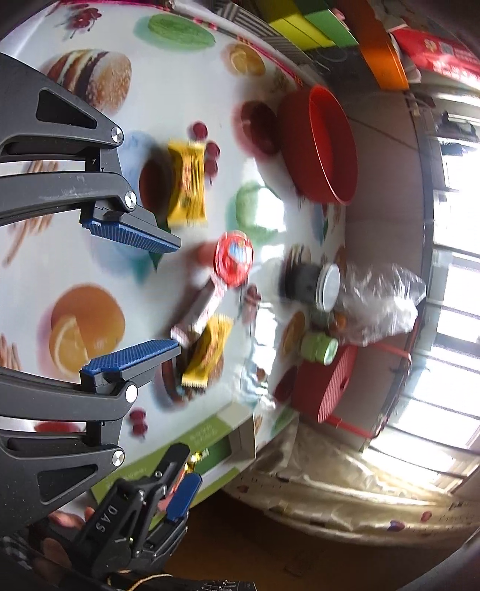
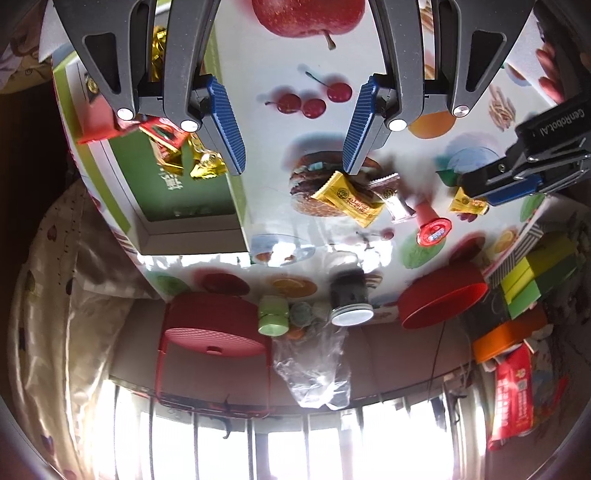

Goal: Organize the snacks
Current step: 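Move both open tools back toward the yellow peanut candy on the table, then grasp the yellow peanut candy packet with the right tool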

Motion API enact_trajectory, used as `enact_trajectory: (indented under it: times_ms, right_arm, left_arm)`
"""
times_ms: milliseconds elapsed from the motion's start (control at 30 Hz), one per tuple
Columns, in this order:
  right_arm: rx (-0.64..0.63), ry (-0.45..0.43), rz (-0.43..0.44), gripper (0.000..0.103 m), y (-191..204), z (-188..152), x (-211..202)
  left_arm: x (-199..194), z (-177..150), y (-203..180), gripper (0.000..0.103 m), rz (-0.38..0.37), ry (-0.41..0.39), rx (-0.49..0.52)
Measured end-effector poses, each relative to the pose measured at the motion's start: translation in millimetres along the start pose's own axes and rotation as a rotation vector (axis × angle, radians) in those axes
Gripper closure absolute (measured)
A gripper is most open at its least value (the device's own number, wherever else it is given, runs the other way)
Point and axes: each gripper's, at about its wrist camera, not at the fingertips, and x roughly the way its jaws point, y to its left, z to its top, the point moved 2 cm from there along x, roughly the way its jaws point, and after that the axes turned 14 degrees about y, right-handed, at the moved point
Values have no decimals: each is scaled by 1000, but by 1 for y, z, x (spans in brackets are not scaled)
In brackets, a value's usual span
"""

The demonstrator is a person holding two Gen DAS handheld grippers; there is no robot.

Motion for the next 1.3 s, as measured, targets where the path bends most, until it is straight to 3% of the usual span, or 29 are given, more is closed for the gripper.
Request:
enact_trajectory:
  times_ms: [300, 767, 967, 1300]
  right_arm:
    - [-71, 40, -8, 48, 15, 18, 25]
    - [-154, 96, -5, 48, 32, 40, 62]
    - [-151, 126, 15, 48, 31, 51, 80]
    - [-175, 166, 71, 48, 39, 58, 95]
  left_arm:
    - [11, 10, 46, 53, 65, 20, -44]
    - [29, 24, 89, 53, 103, 48, -49]
    - [39, 28, 101, 53, 69, 70, -85]
    - [40, 11, 81, 53, -19, 101, -29]
